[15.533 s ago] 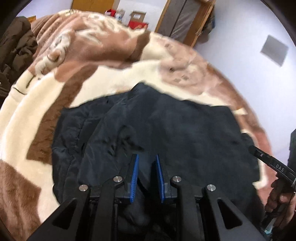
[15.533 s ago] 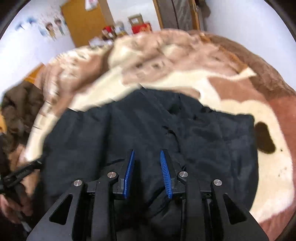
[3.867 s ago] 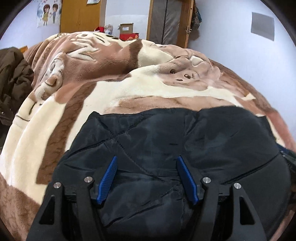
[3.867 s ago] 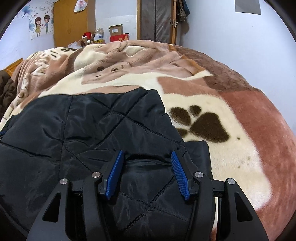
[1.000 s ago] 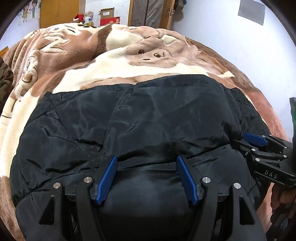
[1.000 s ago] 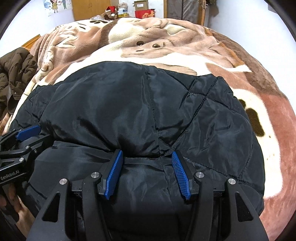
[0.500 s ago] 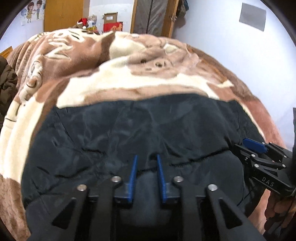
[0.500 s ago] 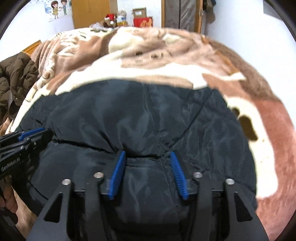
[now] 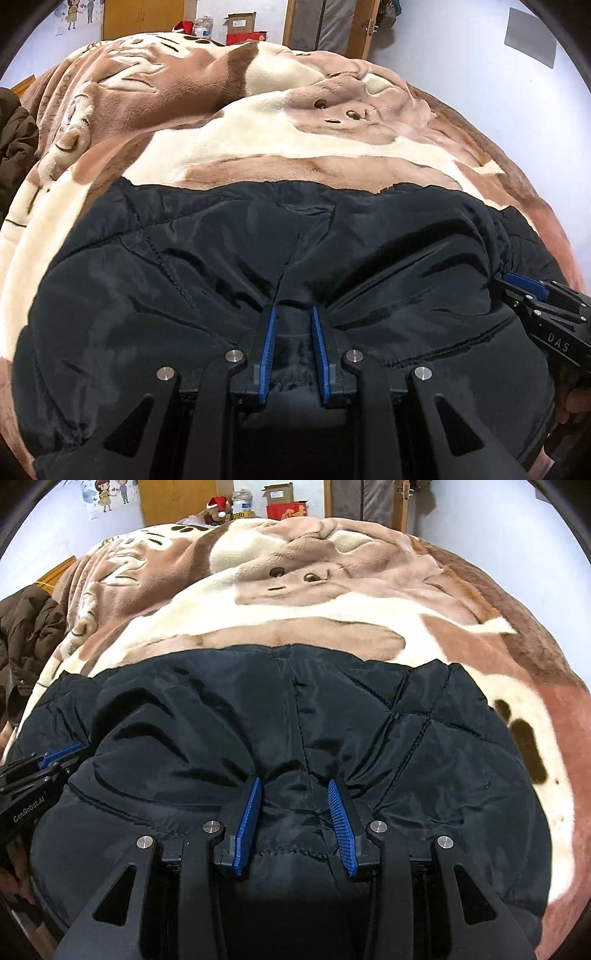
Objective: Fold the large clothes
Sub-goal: 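Grasp and tuck the folded jacket edge with both tools together, then grasp the folded black jacket edge with both tools and lift it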
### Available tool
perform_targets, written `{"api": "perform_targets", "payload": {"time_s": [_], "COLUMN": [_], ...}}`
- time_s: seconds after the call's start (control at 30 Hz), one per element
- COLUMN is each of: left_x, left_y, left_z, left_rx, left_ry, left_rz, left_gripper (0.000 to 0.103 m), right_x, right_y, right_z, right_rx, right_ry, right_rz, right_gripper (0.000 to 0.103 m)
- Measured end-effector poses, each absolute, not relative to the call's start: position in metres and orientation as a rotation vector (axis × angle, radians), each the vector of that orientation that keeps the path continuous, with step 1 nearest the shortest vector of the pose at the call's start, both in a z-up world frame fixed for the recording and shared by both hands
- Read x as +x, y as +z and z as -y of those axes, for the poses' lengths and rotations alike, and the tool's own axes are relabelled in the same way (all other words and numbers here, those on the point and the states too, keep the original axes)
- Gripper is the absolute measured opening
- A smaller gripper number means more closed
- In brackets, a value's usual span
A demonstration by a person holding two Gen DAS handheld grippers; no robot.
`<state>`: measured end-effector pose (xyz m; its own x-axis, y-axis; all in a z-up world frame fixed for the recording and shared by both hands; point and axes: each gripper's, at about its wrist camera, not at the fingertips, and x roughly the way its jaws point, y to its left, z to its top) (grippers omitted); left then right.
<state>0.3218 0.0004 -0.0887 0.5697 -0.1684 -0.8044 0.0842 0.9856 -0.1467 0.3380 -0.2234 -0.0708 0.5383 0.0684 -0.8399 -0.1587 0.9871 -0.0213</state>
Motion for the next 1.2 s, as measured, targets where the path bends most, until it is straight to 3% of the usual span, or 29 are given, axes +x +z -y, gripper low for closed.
{"api": "perform_targets", "payload": {"time_s": [0.37, 0.5, 0.63, 0.83, 0.87, 0.97, 1.17, 1.2], "left_x": [0.279, 0.276, 0.28, 0.278, 0.27, 0.241, 0.22, 0.222], "left_y": [-0.033, -0.062, -0.081, -0.064, -0.055, -0.034, -0.057, -0.067], "left_z": [-0.062, -0.098, -0.087, -0.092, -0.097, -0.117, -0.143, -0.144], "left_rx": [-0.139, -0.176, -0.155, -0.172, -0.182, -0.209, -0.24, -0.249], "left_ry": [-0.145, -0.071, -0.072, -0.08, -0.089, -0.076, -0.019, -0.012], "left_rz": [-0.854, -0.927, -0.932, -0.917, -0.894, -0.829, -0.883, -0.909], "left_gripper": [0.021, 0.021, 0.021, 0.021, 0.021, 0.021, 0.021, 0.021], "right_x": [0.289, 0.291, 0.296, 0.287, 0.278, 0.254, 0.242, 0.243], "right_y": [-0.011, -0.045, -0.062, -0.034, -0.026, -0.011, -0.035, -0.039], "right_z": [0.283, 0.318, 0.311, 0.321, 0.323, 0.33, 0.343, 0.346], "right_rx": [-0.042, -0.018, -0.07, -0.008, -0.005, -0.011, -0.013, 0.001], "right_ry": [0.088, 0.017, 0.012, 0.018, 0.028, 0.039, 0.0, -0.012], "right_rz": [-0.875, -0.978, -0.984, -0.956, -0.931, -0.879, -0.931, -0.935], "right_gripper": [0.039, 0.039, 0.039, 0.039, 0.04, 0.054, 0.055, 0.06]}}
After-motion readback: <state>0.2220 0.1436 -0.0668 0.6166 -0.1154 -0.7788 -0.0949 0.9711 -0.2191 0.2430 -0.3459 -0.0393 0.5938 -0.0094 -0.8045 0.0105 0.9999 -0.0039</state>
